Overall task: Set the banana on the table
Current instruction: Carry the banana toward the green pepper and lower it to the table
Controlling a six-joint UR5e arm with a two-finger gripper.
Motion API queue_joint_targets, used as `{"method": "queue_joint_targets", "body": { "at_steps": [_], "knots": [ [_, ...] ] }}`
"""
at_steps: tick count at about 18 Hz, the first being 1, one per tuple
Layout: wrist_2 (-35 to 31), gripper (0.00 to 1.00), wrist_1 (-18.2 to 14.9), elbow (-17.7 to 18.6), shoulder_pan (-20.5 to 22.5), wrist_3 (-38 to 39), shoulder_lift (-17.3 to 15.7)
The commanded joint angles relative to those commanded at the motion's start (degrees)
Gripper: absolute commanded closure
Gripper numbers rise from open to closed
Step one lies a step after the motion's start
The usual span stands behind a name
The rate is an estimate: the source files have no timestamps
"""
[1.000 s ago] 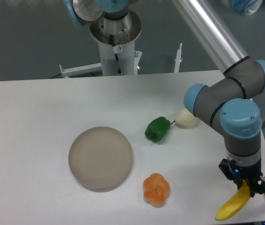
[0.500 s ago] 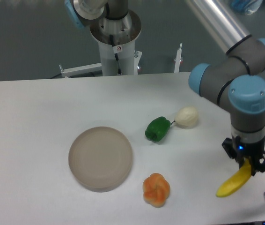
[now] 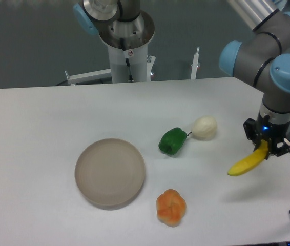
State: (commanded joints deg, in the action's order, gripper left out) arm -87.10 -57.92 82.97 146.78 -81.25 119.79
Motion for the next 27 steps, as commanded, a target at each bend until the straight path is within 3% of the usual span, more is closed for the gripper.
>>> {"method": "queue_joint_targets", "body": {
  "at_steps": [4, 10, 20, 27],
  "knots": [
    [-0.09, 0.75, 2.28, 0.26, -2.72, 13.28, 2.20],
    [-0.18, 0.75, 7.29, 1.76, -5.27, 21.30, 5.45],
    [-0.26, 0.75, 9.93, 7.46, -6.07, 18.94, 4.75],
    [-0.70, 0.75, 9.93, 8.17, -7.21, 17.71, 4.66]
  ]
}}
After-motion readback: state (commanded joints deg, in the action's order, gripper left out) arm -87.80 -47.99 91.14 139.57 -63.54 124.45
